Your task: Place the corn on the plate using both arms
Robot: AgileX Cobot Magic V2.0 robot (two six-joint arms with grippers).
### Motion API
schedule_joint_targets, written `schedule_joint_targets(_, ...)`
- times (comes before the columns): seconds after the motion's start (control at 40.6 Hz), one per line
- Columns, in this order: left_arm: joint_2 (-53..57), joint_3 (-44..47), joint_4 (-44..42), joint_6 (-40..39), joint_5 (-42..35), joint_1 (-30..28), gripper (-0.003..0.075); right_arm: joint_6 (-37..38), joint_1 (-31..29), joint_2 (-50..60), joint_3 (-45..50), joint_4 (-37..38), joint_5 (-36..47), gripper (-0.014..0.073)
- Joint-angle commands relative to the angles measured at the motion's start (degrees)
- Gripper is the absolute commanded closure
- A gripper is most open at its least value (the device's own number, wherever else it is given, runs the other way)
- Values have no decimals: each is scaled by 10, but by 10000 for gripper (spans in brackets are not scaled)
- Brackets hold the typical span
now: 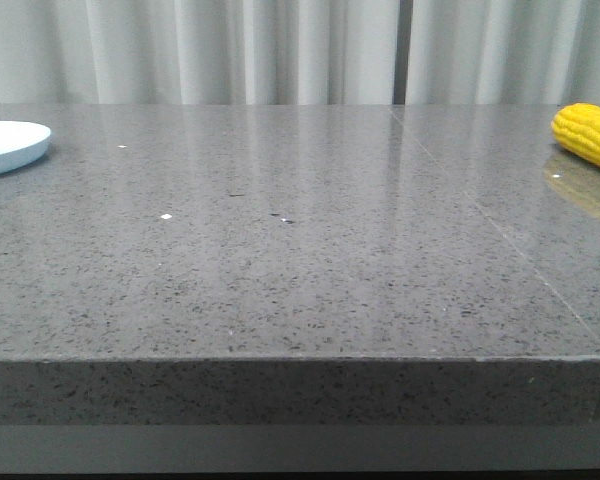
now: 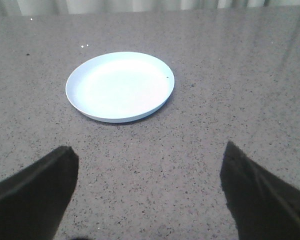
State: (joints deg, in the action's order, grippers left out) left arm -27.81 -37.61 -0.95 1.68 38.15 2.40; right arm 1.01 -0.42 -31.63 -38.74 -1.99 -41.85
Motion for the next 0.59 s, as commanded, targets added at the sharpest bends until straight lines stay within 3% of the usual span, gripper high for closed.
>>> schedule_joint_targets(0.0, -32, -41, 0, 0, -14, -1, 135, -7, -2, -5, -18, 1, 48, 12)
schedule_joint_targets(0.296, -141, -84, -31, 0, 7, -1, 135, -7, -2, -5, -18, 0, 49, 12)
schedule_joint_targets(0.567, -298, -164, -78, -3, 79, -11, 135, -7, -2, -5, -18, 0, 49, 12)
